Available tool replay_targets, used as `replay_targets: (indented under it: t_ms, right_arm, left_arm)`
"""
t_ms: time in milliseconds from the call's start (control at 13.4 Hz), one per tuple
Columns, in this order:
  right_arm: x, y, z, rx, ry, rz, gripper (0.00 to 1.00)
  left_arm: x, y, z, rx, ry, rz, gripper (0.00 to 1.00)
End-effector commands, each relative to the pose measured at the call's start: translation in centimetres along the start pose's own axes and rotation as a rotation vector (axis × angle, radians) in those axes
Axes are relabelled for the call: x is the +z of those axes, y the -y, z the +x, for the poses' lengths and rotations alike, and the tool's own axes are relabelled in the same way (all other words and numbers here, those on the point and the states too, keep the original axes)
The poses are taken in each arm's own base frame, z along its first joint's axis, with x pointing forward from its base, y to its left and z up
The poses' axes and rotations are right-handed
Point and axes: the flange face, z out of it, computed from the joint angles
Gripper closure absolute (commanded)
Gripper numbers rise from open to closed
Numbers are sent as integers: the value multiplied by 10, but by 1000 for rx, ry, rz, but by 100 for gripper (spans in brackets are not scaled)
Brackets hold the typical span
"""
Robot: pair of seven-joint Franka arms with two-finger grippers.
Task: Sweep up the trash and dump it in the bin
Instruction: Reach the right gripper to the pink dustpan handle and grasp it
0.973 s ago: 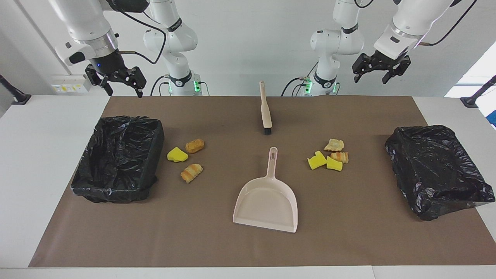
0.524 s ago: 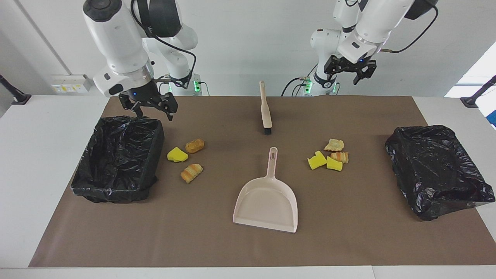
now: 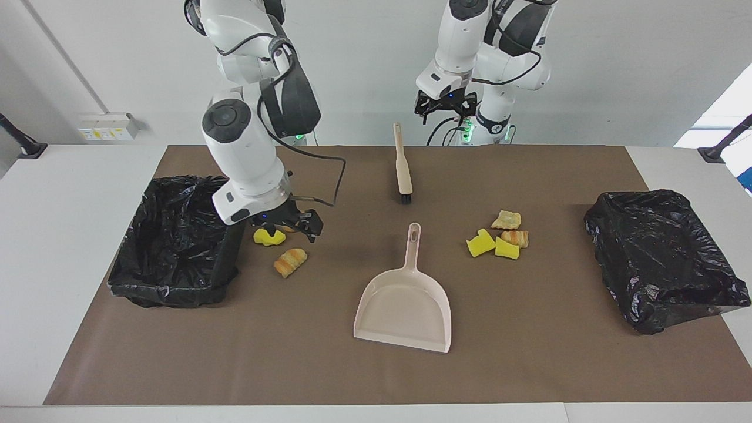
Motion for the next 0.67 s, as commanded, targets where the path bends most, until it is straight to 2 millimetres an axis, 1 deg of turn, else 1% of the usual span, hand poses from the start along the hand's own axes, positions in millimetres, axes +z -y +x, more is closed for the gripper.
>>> replay_targets:
  t_ms: [0,75,150,225,299,374,449,524,599]
  right_arm:
    - [24,44,-11,74,24,57,0]
    - [32,58,-19,63,29,55,0]
    - [39,74,-28,69,33,55,0]
    - [47,86,-33,115,47,64,0]
    - [59,106,-40,147,65,79,0]
    - [74,126,-46,164,68,77,0]
    - [81,135,-45,180,69,81,0]
    - [86,148,-52,183,67,88,0]
    - [93,160,-63,165,69,85,0]
  left_arm:
    - [35,-22,-40,-26,-35,-41,0]
    - [51,-32,-48,-22,-42,-45,0]
    - [70,-48,-61,-18,-53,-55,0]
    - [98,-57,-71,-40,-66,-65,0]
    - [115,-60,-75,-57,-81,-80,0]
    - [128,-62,-72,-63,-75,-68,0]
    - [140,-65,-69,-68,-65,-53,0]
    - [151,-70,-64,-68,-71,-54,0]
    - [160,-74,-59,-73,-76,-58,0]
